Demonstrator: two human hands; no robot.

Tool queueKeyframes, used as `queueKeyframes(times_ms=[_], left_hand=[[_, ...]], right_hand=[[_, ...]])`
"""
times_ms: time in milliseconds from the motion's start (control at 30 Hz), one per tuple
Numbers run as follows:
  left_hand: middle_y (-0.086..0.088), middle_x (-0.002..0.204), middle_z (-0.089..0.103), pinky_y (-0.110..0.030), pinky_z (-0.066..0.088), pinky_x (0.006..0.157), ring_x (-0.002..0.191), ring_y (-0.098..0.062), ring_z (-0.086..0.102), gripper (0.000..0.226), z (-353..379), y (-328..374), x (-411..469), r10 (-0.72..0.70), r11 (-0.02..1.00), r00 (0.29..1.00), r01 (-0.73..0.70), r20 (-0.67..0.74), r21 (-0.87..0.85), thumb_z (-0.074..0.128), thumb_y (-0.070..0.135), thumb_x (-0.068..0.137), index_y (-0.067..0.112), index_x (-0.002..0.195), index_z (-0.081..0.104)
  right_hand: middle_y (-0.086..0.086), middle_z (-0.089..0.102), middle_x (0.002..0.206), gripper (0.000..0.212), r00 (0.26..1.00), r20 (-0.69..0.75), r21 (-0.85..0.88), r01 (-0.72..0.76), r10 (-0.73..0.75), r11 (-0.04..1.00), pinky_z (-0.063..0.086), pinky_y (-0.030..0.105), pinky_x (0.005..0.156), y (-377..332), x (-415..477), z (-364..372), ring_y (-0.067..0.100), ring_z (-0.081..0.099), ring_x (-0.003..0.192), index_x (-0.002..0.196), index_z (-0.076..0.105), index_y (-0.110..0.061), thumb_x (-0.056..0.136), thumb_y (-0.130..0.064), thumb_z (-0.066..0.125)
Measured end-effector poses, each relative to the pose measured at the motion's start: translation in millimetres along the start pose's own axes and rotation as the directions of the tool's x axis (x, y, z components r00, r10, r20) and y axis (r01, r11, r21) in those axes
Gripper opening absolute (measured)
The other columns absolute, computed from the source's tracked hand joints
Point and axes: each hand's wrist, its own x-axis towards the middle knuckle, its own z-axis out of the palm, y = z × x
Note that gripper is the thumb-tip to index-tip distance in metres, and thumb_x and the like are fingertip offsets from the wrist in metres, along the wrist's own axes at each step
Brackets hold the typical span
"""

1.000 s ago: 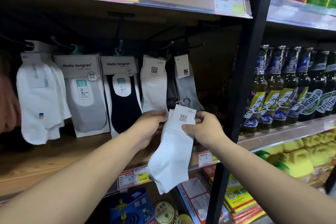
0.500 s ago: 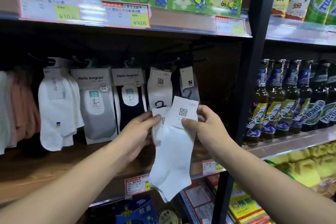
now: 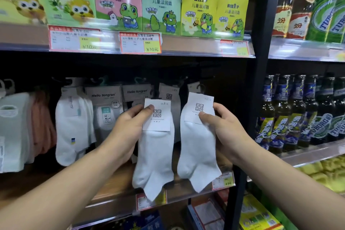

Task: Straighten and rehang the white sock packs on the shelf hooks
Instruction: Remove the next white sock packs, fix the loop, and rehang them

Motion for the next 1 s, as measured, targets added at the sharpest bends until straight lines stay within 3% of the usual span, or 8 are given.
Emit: queueKeyframes(times_ms=[133,400,600,733,867,1000], left_hand=[[0.002,0.092,0.080,-0.030,0.054,0.080,0.085,-0.013,0.075,0.010,-5.6,5.3,-1.8,0.025,1.000,1.000,-0.025,-0.013,0.016,0.061,0.021,0.092,0.019,0.095,0.070],[0.001,0.091,0.080,-0.026,0.052,0.073,0.084,-0.013,0.074,0.018,-5.7,-1.0,-1.6,0.015,0.999,0.999,-0.014,-0.028,0.050,0.058,0.022,0.093,0.014,0.105,0.069],[0.019,0.077,0.076,-0.004,0.047,0.054,0.064,0.011,0.068,0.012,2.3,1.0,-0.7,0.053,0.998,0.998,-0.054,0.021,0.045,0.054,0.020,0.096,0.022,0.092,0.065],[0.023,0.071,0.075,-0.005,0.047,0.055,0.068,0.010,0.069,0.013,6.9,0.4,-1.4,0.059,0.997,0.996,-0.062,0.066,0.047,0.053,0.021,0.097,0.025,0.089,0.062],[0.015,0.084,0.078,-0.017,0.050,0.068,0.079,0.000,0.073,0.014,11.4,-1.0,-4.0,0.056,0.996,0.996,-0.061,0.071,0.070,0.053,0.025,0.097,0.021,0.100,0.067],[0.011,0.087,0.079,-0.019,0.052,0.068,0.081,-0.004,0.074,0.016,13.1,-3.8,-6.2,0.055,0.993,0.995,-0.063,0.085,0.100,0.054,0.025,0.097,0.020,0.099,0.069]], right_hand=[[0.009,0.079,0.112,0.029,1.000,0.007,-0.030,-0.004,0.004,1.000,0.058,0.054,0.092,2.8,-1.6,6.3,0.031,0.076,0.100,0.119,0.064,-0.020,0.091,-0.015,0.068],[0.003,0.079,0.113,0.031,0.999,-0.038,-0.090,-0.039,0.036,0.995,0.061,0.049,0.089,16.1,-0.2,20.0,0.025,0.077,0.097,0.124,0.060,-0.022,0.094,-0.018,0.065],[0.003,0.074,0.119,0.038,0.996,-0.089,-0.134,-0.036,0.024,0.990,0.061,0.046,0.090,7.9,8.2,32.0,0.025,0.075,0.101,0.131,0.055,-0.025,0.095,-0.018,0.064],[0.003,0.072,0.118,0.036,0.990,-0.142,-0.179,-0.044,0.018,0.983,0.061,0.041,0.087,-0.4,23.8,39.5,0.026,0.072,0.104,0.130,0.054,-0.020,0.095,-0.013,0.061],[0.009,0.072,0.116,0.039,0.981,-0.191,-0.156,-0.057,0.026,0.986,0.060,0.046,0.092,-1.6,47.1,47.4,0.030,0.072,0.102,0.131,0.057,-0.015,0.092,-0.016,0.065],[0.009,0.072,0.120,0.040,0.980,-0.196,-0.179,-0.072,0.036,0.981,0.060,0.048,0.091,1.8,66.3,56.1,0.032,0.073,0.100,0.127,0.060,-0.022,0.088,-0.025,0.068]])
